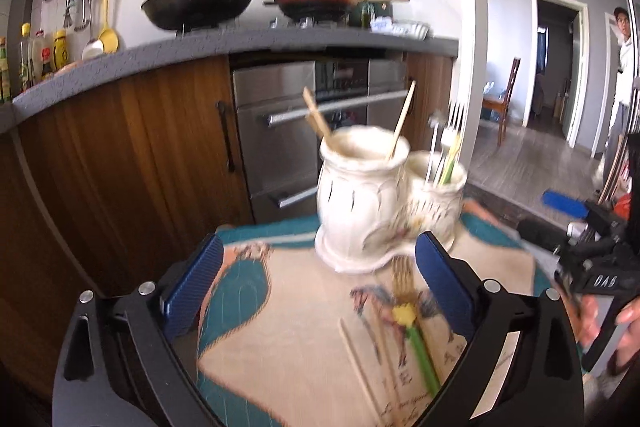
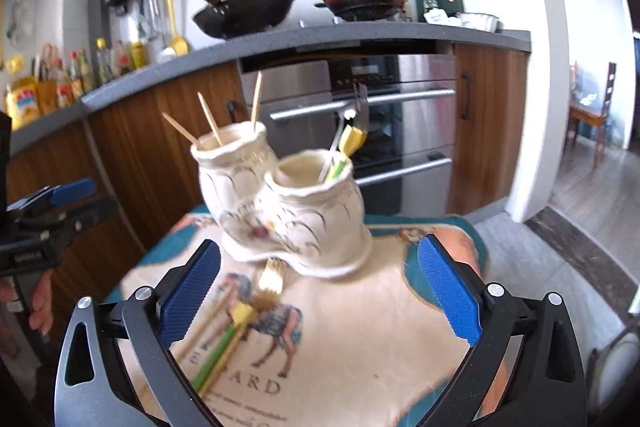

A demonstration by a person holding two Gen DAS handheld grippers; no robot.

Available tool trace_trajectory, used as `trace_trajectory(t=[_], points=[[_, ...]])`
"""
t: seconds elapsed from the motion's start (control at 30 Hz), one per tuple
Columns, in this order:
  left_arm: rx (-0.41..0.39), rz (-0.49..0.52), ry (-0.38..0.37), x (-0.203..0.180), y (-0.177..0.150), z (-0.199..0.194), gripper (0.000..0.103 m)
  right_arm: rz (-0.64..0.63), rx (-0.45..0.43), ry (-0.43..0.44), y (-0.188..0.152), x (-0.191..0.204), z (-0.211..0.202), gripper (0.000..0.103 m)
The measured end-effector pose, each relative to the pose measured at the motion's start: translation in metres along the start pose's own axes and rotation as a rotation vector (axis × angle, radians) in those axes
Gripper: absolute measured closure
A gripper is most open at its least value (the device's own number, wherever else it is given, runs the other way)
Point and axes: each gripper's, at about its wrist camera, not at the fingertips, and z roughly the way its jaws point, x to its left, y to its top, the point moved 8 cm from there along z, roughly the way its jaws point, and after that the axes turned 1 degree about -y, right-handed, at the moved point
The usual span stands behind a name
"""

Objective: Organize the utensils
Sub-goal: 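Move both open grippers back down to the utensils on the cloth, then grasp a wooden chopstick with the left gripper while the right grasps the gold fork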

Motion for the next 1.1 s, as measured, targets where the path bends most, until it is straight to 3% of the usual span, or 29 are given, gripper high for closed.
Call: trace_trajectory(t=[0.23,0.37,0.6,0.67,0.93,1.1], points=[[0.197,-0.012,0.039,0.006,-0.061,0.030,0.008,-0.017,0.081,-0.058,-0.024,-0.003,0.004,0.005],[0.288,-0.001,0.044,0.002,-0.084,0.046,0.008,-0.018,0.110,-0.048,-0.033,-0.002,0.008,0.005],[0.395,-0.007,-0.005,-0.003,-0.107,0.056,0.009,-0.028,0.321,0.016,-0.071,0.018,0.037,0.005],[0.417,0.005,-0.026,-0.006,-0.111,0.056,0.025,-0.038,0.355,0.021,-0.078,0.023,0.043,0.005],[0.496,0.048,-0.066,-0.020,-0.124,0.062,0.061,-0.042,0.399,0.037,-0.088,0.030,0.050,0.008],[0.516,0.054,-0.089,-0.028,-0.127,0.061,0.076,-0.037,0.442,0.056,-0.089,0.043,0.064,0.031]])
